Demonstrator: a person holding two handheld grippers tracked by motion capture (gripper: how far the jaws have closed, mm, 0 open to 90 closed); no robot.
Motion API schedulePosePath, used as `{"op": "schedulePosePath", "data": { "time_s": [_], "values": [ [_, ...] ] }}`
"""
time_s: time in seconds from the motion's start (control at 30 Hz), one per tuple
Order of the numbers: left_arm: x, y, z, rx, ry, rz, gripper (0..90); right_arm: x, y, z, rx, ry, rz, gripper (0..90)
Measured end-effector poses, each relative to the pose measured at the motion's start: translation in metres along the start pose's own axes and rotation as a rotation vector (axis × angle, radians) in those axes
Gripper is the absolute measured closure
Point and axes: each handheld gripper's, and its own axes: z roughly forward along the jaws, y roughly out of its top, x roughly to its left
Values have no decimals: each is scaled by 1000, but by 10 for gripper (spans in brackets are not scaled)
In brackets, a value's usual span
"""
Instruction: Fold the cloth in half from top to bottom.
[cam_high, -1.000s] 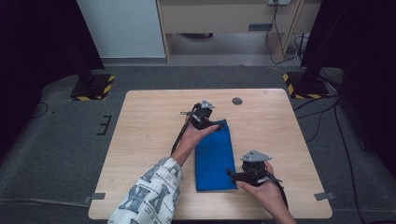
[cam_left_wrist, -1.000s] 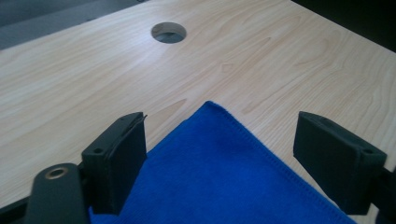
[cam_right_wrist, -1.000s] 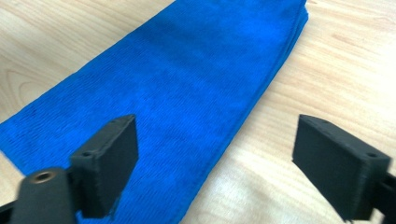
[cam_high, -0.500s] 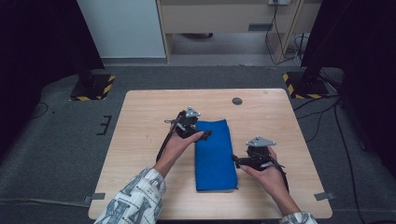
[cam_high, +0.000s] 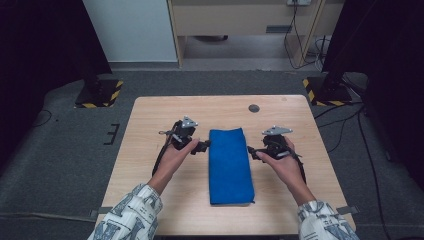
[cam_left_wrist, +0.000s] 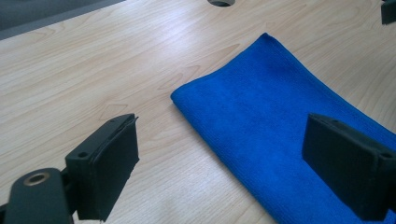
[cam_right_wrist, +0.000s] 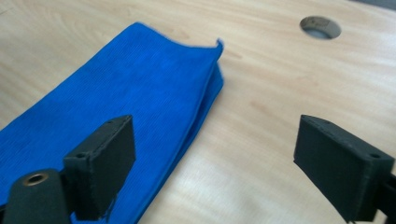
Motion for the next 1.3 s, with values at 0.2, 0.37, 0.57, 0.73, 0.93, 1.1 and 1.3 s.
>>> {"op": "schedulePosePath", "data": {
  "time_s": [0.2, 0.37, 0.57, 0.73, 0.93, 1.1, 1.3],
  "values": [
    [6, 3, 4, 4, -14, -26, 112, -12, 22, 8, 15, -6, -9, 223],
    [7, 8, 17, 28, 15, -30, 118, -15, 32, 20, 48, 7, -25, 302],
    [7, 14, 22, 57, 48, -42, 132, -12, 40, 26, 19, 57, 4, 354],
    [8, 20, 21, 44, 54, -51, 148, -10, 44, 25, 29, 42, -4, 398],
    [11, 20, 41, 69, 50, -65, 211, -11, 45, 44, 61, 37, 4, 437],
    [16, 11, 66, 101, 55, -66, 241, -12, 44, 73, 109, 30, 10, 460],
    [26, 0, 84, 128, 56, -85, 253, -10, 42, 93, 128, 20, 22, 444]
  ]
}}
